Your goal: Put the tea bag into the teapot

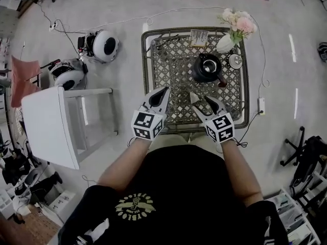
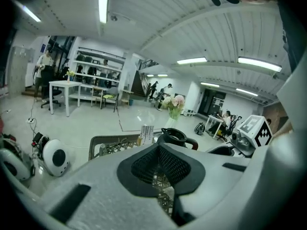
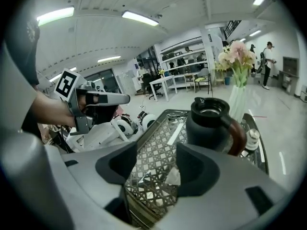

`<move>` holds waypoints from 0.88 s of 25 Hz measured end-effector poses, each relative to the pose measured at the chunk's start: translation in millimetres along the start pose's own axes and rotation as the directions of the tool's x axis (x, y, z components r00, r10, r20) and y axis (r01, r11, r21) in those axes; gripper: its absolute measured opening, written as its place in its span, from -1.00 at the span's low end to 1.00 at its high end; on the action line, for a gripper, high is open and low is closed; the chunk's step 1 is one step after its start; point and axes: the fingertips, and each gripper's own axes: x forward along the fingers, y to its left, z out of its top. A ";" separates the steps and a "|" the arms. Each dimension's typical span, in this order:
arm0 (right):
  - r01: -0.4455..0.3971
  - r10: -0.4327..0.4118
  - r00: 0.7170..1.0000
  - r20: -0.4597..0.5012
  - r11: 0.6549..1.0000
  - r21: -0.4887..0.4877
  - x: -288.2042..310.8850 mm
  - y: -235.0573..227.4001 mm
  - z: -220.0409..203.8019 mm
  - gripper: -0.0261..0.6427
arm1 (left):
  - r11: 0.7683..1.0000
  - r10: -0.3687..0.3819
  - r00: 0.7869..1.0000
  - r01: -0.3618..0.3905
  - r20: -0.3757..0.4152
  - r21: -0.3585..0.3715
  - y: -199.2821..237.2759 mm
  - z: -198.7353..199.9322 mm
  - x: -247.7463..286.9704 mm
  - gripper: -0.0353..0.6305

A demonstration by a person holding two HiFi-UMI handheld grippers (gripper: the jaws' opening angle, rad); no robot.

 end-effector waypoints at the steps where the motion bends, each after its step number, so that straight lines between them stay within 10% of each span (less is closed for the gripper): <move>1: 0.003 -0.003 1.000 -0.013 1.000 0.005 6.1 -1.7 -7.0 -0.25 | 1.000 0.000 1.000 0.000 -0.009 -0.006 3.1 -6.3 1.6 -0.87; 19: 0.093 -0.114 0.960 -0.254 0.991 -0.093 115.5 -49.2 -130.7 -0.25 | 0.999 0.003 0.988 -0.008 -0.154 -0.033 30.8 -82.2 13.2 -0.87; 22: 0.131 -0.186 0.934 -0.305 0.972 -0.194 117.9 -54.2 -139.5 -0.77 | 0.999 0.004 0.988 -0.010 -0.153 -0.041 32.1 -79.4 10.0 -0.87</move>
